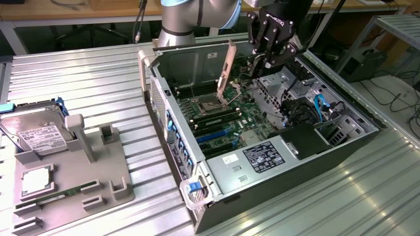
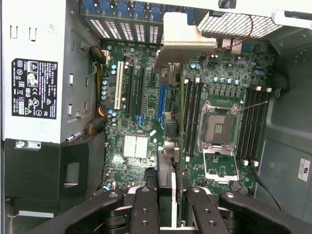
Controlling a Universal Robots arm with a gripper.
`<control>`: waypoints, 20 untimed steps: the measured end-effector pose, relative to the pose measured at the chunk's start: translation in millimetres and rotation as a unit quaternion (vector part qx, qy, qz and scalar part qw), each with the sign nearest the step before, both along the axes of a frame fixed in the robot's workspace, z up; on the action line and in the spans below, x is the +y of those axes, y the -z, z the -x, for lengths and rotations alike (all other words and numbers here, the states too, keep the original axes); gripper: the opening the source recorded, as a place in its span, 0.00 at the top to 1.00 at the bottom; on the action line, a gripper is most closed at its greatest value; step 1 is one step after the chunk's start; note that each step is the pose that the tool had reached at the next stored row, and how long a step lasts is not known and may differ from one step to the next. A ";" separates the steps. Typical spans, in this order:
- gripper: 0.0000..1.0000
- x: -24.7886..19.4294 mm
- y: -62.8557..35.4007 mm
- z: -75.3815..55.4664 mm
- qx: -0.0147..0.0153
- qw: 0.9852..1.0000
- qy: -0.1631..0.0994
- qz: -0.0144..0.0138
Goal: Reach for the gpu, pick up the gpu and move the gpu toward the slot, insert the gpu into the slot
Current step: 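Insert the gpu into the slot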
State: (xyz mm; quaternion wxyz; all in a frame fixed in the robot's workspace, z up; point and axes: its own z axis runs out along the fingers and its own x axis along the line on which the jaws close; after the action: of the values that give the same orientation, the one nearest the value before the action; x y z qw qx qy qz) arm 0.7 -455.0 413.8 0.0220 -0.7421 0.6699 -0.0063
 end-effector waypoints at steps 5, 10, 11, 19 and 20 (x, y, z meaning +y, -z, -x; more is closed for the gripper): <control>0.73 0.0 1.8 0.0 0.000 1.000 0.000 0.000; 0.73 0.0 2.6 0.0 0.000 1.000 0.000 0.000; 0.73 0.0 2.9 0.0 0.000 1.000 0.000 0.000; 0.73 0.0 5.3 0.0 0.000 1.000 0.000 0.000; 0.73 0.0 5.5 0.0 0.000 1.000 0.000 0.000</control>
State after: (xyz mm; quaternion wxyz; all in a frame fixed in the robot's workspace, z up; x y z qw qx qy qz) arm 0.7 -455.0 408.4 0.0219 -0.7421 0.6699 -0.0063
